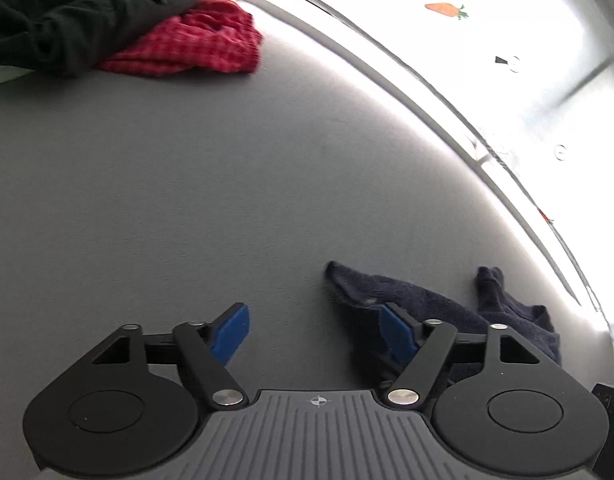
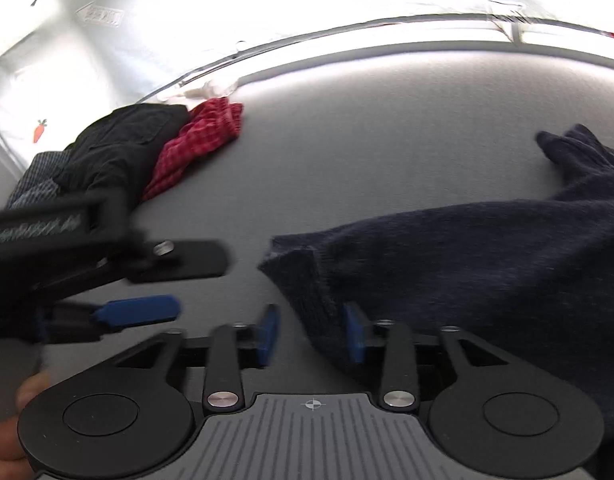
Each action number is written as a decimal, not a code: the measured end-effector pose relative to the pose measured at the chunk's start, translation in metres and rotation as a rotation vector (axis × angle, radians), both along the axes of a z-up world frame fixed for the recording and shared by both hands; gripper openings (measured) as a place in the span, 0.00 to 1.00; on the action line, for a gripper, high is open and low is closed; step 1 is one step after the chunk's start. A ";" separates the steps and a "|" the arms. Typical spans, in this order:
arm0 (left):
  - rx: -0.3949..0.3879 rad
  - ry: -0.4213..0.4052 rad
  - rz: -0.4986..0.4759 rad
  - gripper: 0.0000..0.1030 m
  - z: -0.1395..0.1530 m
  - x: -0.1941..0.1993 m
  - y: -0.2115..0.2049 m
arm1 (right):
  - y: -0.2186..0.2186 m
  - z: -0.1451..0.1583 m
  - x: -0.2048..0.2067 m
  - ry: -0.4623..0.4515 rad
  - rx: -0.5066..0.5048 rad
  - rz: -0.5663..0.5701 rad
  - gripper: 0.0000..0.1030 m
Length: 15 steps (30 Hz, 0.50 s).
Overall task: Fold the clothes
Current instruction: 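Lower the sleeve onto the table and open the right gripper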
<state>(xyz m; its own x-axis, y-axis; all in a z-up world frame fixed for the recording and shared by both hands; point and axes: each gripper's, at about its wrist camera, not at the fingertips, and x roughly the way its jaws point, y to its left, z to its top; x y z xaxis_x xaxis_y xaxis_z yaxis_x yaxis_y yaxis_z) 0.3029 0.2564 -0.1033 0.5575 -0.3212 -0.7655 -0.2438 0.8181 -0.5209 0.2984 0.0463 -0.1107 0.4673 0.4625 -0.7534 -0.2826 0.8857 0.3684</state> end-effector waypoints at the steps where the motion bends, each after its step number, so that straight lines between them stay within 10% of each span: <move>1: -0.011 0.000 -0.003 0.78 0.004 -0.007 -0.001 | -0.001 0.001 -0.001 0.005 0.016 0.009 0.69; 9: -0.111 0.018 -0.015 0.81 -0.012 -0.008 -0.012 | -0.054 0.048 -0.028 -0.004 0.131 0.010 0.78; 15: -0.114 0.041 -0.038 0.82 -0.020 -0.005 -0.025 | -0.149 0.091 -0.067 -0.082 0.091 -0.333 0.84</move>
